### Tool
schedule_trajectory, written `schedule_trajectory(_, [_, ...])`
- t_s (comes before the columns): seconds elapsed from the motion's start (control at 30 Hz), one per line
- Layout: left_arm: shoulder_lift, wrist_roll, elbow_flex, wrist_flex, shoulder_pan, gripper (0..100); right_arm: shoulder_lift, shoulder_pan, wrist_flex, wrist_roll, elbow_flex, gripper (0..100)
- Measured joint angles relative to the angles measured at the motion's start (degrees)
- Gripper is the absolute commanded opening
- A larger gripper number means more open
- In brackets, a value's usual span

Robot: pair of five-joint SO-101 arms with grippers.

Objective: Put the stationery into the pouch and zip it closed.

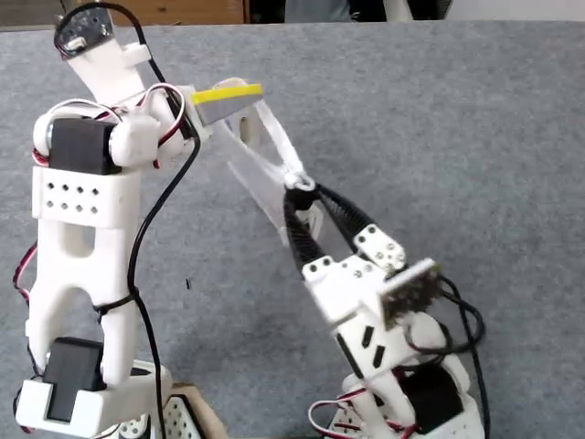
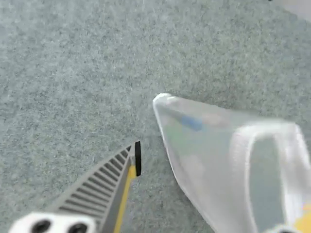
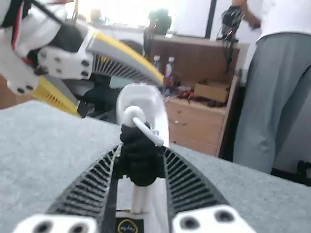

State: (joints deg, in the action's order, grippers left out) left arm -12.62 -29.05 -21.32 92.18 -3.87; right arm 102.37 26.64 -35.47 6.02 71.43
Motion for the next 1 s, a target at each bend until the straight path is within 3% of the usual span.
schedule_trajectory(0.17, [-0.44,0.00,-1.93,0.70,0.00,56,0.00,-0.44,0.00,1.14,-3.43,1.1])
schedule_trajectory(0.5, [-10.29,2.46,-2.02,6.95,0.00,56,0.00,-1.05,0.00,10.29,-7.03,1.1])
schedule_trajectory(1.0, [-27.87,13.10,16.70,7.74,0.00,56,0.00,-24.79,2.02,10.11,-6.15,1.1])
